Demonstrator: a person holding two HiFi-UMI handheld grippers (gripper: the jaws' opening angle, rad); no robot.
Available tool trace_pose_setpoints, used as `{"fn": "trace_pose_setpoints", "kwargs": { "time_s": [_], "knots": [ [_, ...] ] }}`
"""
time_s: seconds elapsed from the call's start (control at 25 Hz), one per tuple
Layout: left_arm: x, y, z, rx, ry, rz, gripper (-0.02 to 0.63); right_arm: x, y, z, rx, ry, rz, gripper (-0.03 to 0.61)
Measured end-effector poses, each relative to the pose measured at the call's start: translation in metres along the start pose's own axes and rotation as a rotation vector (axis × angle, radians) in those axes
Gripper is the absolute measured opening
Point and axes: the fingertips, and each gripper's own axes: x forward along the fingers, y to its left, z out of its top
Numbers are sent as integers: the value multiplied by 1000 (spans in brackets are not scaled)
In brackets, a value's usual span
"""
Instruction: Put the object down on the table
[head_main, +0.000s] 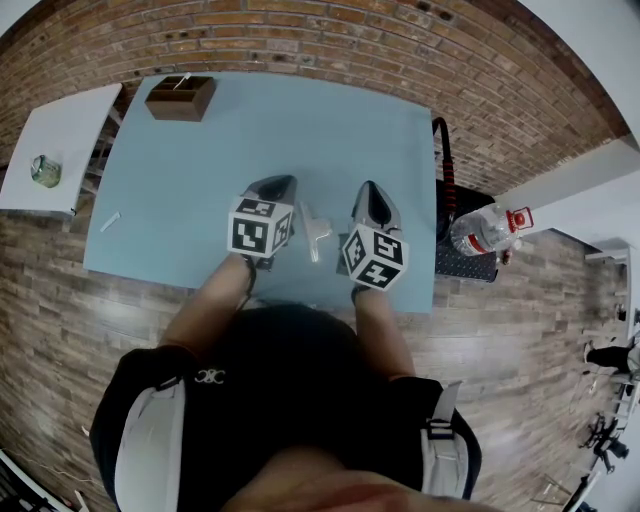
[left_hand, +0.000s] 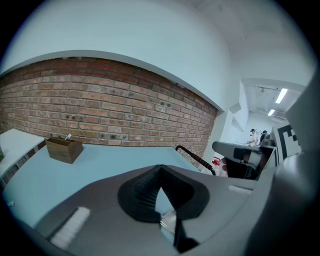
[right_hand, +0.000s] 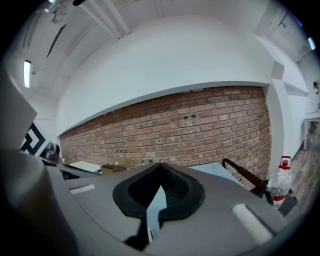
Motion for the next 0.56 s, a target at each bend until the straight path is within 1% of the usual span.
{"fn": "trace_pose_setpoints", "kwargs": {
  "time_s": [0.56],
  "knots": [
    [4, 12, -3, 2, 9, -9, 0, 10, 8, -11, 12, 24, -4, 14]
  ]
}}
